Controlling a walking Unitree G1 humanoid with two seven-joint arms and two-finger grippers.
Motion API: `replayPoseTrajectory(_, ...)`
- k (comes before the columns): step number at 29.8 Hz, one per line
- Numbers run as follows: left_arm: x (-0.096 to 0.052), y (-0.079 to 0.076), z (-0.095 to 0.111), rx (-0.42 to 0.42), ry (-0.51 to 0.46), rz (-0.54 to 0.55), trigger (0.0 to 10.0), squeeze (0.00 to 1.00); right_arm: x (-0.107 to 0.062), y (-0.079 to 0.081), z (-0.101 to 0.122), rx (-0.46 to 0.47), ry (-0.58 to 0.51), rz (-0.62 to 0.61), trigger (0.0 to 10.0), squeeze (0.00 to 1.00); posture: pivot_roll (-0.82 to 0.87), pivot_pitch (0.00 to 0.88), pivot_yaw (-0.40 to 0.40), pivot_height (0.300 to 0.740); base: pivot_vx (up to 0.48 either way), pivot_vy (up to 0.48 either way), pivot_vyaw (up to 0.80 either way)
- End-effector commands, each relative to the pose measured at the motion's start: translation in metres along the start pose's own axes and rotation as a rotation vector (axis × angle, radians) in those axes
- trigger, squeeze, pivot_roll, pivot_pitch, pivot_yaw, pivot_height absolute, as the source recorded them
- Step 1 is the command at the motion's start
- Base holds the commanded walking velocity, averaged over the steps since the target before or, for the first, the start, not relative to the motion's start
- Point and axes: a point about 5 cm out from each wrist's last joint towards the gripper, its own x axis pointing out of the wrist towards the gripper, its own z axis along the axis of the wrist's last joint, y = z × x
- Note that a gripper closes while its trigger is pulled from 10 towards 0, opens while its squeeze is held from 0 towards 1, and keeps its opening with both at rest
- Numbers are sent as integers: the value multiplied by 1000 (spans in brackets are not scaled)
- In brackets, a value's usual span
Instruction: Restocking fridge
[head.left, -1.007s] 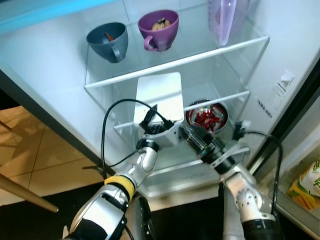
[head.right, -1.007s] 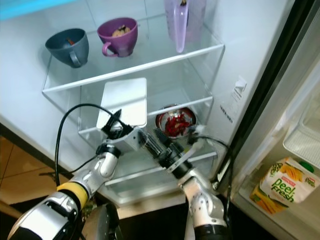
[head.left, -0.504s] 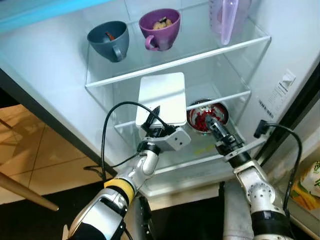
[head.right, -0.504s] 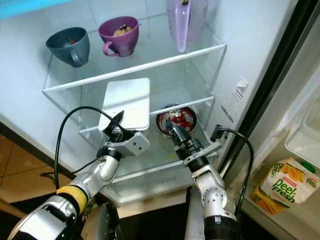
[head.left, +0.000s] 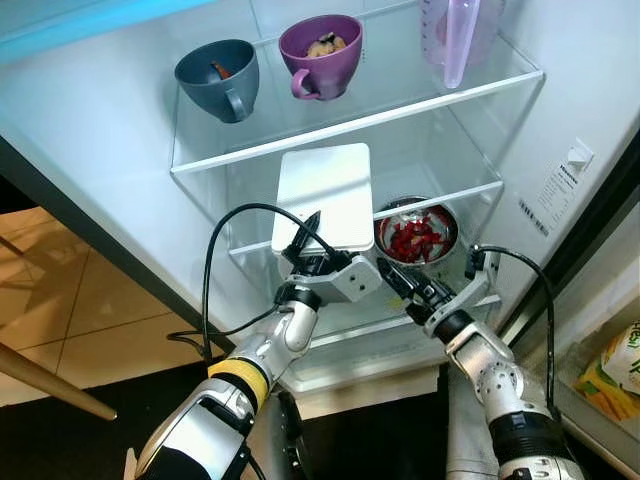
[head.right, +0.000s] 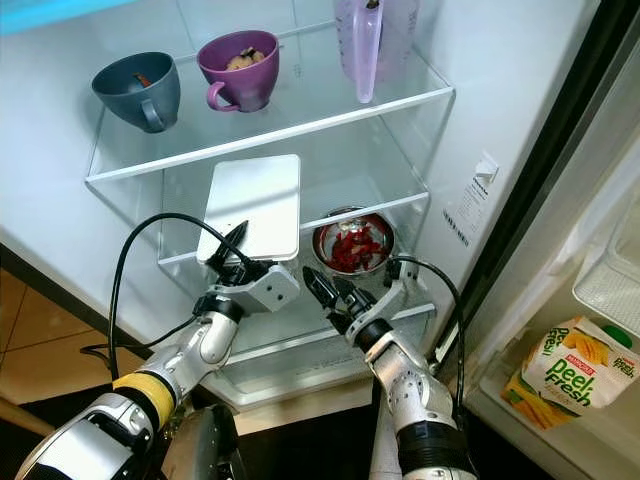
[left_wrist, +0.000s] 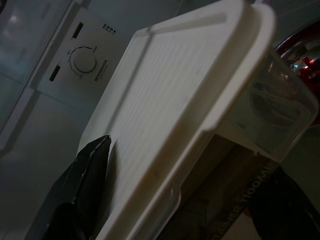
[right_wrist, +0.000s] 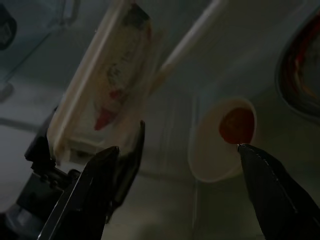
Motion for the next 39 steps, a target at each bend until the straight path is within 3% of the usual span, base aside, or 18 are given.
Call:
replayPoseTrajectory(1,-22,-17,-21,13,89,-92,10000,0,4,1,-5,-2,3,-8,10000,0,-120,295,157,530,0,0,0)
replayPoseTrajectory(5,-22,-19,-19,8,84,-93,10000,0,12,1,-3,-117,39,-51,10000,0,-119,301,155,530,0,0,0)
replayPoseTrajectory(7,-22,-20,-18,5,80,-93,10000,0,18,-3,-7,-316,120,-137,10000,0,-115,306,153,530,0,0,0)
replayPoseTrajectory(8,-23,-20,-18,4,79,-93,10000,0,19,-4,-8,-362,136,-154,10000,0,-115,307,151,530,0,0,0)
replayPoseTrajectory(18,-26,-19,-20,9,80,-89,10000,0,38,9,22,-383,3,-157,10000,0,-94,312,140,530,0,0,0)
replayPoseTrajectory(22,-26,-19,-21,11,82,-89,10000,0,39,15,23,-402,2,-56,10000,0,-91,312,140,530,0,0,0)
replayPoseTrajectory(28,-26,-19,-20,12,81,-89,10000,0,21,8,28,-541,53,85,10000,0,-90,318,142,530,0,0,0)
replayPoseTrajectory(31,-26,-19,-20,12,81,-88,10000,0,18,7,30,-551,58,92,10000,0,-92,320,142,530,0,0,0)
replayPoseTrajectory(33,-26,-18,-20,12,80,-86,10000,0,5,3,34,-604,93,169,10000,0,-93,322,142,530,0,0,0)
replayPoseTrajectory(39,-25,-18,-19,11,80,-86,10000,0,0,13,39,-634,63,270,10000,0,-92,322,142,530,0,0,0)
